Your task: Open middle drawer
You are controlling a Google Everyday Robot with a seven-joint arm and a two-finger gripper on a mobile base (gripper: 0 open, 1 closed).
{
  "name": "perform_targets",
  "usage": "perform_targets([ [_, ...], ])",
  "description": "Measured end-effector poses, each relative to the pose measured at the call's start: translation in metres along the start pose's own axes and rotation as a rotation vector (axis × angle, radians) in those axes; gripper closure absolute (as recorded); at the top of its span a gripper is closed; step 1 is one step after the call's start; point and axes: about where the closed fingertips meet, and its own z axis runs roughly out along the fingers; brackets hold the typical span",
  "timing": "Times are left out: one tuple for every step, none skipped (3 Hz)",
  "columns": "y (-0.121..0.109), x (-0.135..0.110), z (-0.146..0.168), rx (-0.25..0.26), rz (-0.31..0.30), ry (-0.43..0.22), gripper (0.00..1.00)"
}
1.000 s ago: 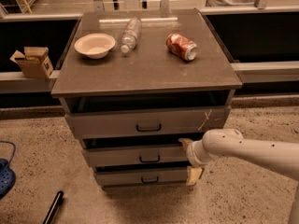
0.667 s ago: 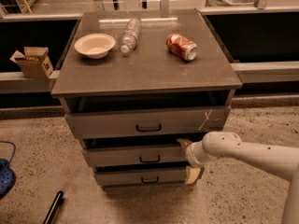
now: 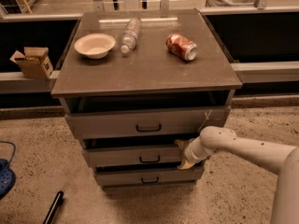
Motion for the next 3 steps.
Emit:
perform_targets([
  [-0.0048, -0.0068, -0.0081, 0.005, 0.005, -0.043, 0.36],
  [-0.0048, -0.0068, -0.0081, 0.005, 0.005, -0.043, 0.13],
  [-0.0048, -0.0068, -0.0080, 0.005, 0.005, -0.043, 0.00],
])
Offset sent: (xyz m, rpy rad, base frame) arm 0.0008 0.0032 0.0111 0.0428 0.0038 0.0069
